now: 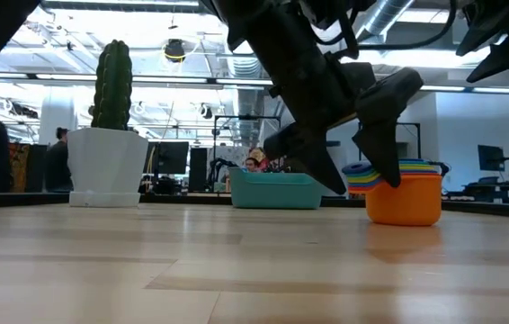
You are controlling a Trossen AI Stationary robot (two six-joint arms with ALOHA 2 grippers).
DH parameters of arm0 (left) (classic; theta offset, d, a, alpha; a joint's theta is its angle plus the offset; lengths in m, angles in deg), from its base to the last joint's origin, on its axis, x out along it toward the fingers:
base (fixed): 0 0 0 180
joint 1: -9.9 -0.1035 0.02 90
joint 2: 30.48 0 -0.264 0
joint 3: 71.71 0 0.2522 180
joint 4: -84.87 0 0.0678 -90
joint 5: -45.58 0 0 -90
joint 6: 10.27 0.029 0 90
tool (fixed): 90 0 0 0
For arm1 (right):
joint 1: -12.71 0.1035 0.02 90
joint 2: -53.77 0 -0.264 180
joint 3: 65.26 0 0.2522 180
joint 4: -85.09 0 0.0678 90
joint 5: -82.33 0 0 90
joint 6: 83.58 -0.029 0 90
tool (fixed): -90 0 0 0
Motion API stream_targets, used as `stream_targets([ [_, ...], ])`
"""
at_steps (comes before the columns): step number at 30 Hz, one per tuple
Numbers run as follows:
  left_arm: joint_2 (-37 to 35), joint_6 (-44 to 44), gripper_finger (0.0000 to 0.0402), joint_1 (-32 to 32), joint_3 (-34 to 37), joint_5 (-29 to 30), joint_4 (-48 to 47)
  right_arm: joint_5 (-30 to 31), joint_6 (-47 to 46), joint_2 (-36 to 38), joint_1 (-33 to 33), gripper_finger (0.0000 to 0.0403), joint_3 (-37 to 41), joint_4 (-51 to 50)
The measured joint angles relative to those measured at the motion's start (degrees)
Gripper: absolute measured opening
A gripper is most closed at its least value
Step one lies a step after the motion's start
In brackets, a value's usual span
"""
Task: Nest measuring cups in basket
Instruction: Put the stacked measuring cups into the blue bin
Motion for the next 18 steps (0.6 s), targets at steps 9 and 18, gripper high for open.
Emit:
stream_targets([
  [9, 0.00, 1.34, 0.0262, -0.48, 0.00, -1.04, 0.09, -0.18, -0.06, -0.02, 0.00, 0.0260, 0.00, 0.00],
  [18, 0.00, 2.64, 0.0169, -1.77, 0.00, -3.21, 0.07, -0.39, -0.44, -0.02, 0.00, 0.0260, 0.00, 0.00],
])
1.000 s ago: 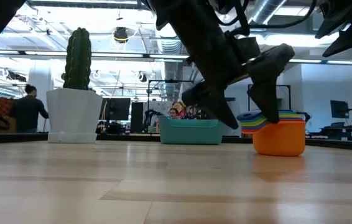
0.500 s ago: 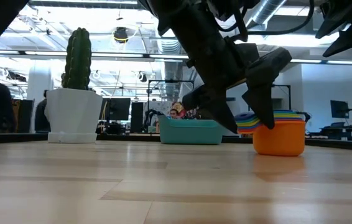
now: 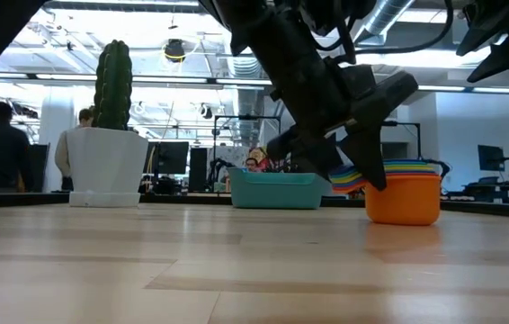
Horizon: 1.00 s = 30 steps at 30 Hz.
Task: Nest measuring cups in basket
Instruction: Put the stacked measuring cups into the blue bin
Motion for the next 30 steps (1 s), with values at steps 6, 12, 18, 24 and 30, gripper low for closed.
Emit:
stream_targets([
  [6, 0.00, -0.01, 0.0129, -1.10, 0.00, -1.41, -0.01, -0.03, 0.00, 0.01, -0.01, 0.0260, 0.00, 0.00],
  [12, 0.00, 0.08, 0.0131, -1.82, 0.00, -1.29, -0.33, -0.02, 0.02, 0.02, 0.00, 0.0260, 0.00, 0.00],
  [18, -0.09, 0.16, 0.0130, -3.03, -0.14, -2.58, -0.64, -0.02, 0.08, 0.01, -0.01, 0.0260, 0.00, 0.01],
  [24, -0.11, 2.65, 0.0132, -4.46, -3.04, -4.49, -3.07, -0.02, 0.50, 0.07, -0.02, 0.0260, 0.00, 0.00],
  [30, -0.17, 5.00, 0.0129, -5.96, -5.57, -5.98, -5.93, -0.02, 0.68, 0.07, -0.02, 0.0260, 0.00, 0.00],
])
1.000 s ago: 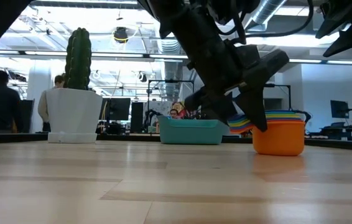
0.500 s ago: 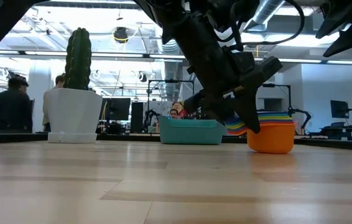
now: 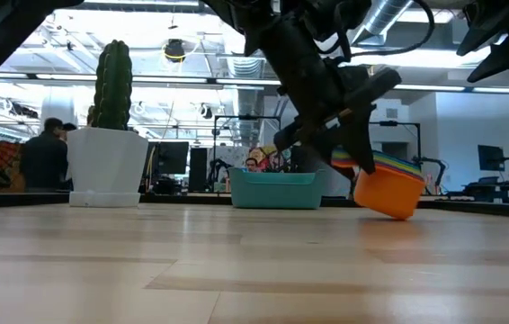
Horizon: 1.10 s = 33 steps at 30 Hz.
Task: Nest measuring cups in basket
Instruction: Put the stacked measuring cups into the blue bin
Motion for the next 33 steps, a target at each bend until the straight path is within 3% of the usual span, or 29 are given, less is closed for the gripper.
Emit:
stream_targets([
  [10, 0.00, 0.29, 0.0087, -1.54, -0.49, -2.36, -2.47, 0.00, 0.87, 0.00, 0.00, 0.0260, 0.00, -0.02],
  [19, 0.00, -3.43, 0.0084, -1.47, -0.51, -3.15, -4.78, -3.86, 0.86, -0.51, -0.01, 0.0260, 0.07, 0.03],
  [23, 0.00, -3.73, 0.0084, -1.49, -0.51, -3.04, -4.78, -4.80, 0.88, -3.14, -0.07, 0.0260, 3.97, 2.11],
  [33, 0.00, -4.89, 0.0084, -1.48, -0.51, -3.36, -4.70, -8.55, 1.73, -4.91, -3.54, 0.0260, 16.30, 23.31],
])
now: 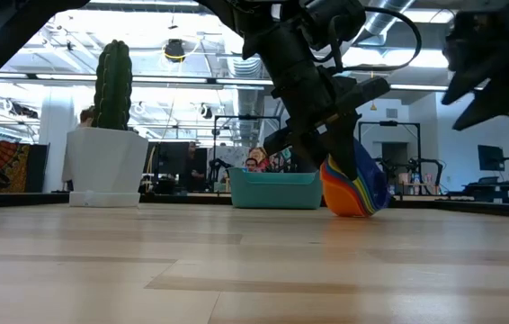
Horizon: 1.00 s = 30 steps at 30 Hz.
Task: Nest measuring cups in basket
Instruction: Put the stacked measuring cups into the blue bin
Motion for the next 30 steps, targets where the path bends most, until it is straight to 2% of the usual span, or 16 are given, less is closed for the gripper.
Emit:
stream_targets([
  [6, 0.00, -0.01, 0.0085, 0.19, 0.00, -2.53, 0.05, -1.84, 2.22, -3.09, -4.91, 0.0260, 3.51, 7.67],
  [13, 0.00, -0.48, 0.0085, 0.24, 0.00, -2.43, 0.20, -6.51, 7.38, -12.79, -11.36, 0.0255, 5.11, 15.93],
  [17, 0.02, -1.80, 0.0085, 0.24, 0.00, -2.39, 0.20, -9.04, 8.02, -17.94, -12.24, 0.0237, 5.14, 18.94],
  [22, 0.02, -2.31, 0.0085, 0.24, 0.00, -2.63, 0.18, -9.34, 8.62, -22.73, -11.39, 0.0212, 5.14, 20.27],
  [30, 0.07, -2.61, 0.0085, 0.22, 0.02, -4.40, 0.21, -8.95, 10.25, -29.70, -13.60, 0.0159, 5.16, 29.14],
])
